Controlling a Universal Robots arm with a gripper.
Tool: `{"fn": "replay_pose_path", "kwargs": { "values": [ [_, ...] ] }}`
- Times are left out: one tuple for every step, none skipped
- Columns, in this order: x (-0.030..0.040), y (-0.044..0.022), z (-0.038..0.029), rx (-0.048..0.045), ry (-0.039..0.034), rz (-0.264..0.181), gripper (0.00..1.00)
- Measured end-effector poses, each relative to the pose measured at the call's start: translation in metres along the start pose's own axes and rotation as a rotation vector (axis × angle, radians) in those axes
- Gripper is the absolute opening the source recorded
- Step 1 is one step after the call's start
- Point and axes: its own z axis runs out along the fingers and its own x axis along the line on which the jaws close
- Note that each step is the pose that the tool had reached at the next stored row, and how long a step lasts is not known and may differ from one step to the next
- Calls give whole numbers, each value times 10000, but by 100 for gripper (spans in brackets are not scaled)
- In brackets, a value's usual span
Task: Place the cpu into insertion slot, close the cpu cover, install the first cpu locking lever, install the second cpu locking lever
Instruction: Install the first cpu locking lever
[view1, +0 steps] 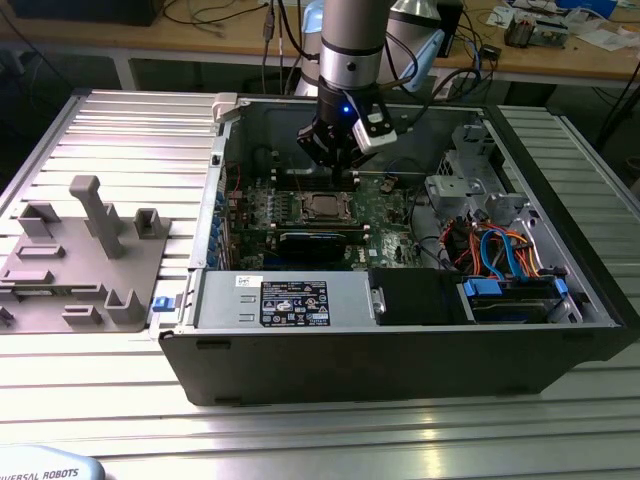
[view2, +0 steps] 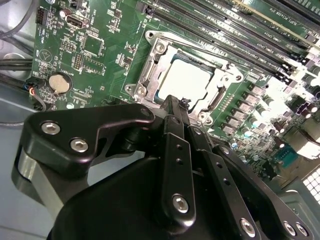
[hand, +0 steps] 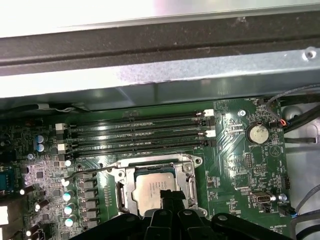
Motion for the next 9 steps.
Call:
{"fn": "replay_pose_path", "kwargs": {
  "values": [
    [0, 0, 0, -1, 0, -25, 11],
    [0, 0, 0, -1, 1, -71, 11],
    [0, 0, 0, -2, 2, -102, 11],
    [0, 0, 0, -2, 2, -125, 11],
    [0, 0, 0, -2, 3, -166, 11],
    [0, 0, 0, -3, 3, -189, 11],
    [0, 0, 0, -3, 4, -211, 11],
    [0, 0, 0, -4, 5, -262, 11],
    [0, 0, 0, -4, 5, -286, 11]
  ]
}}
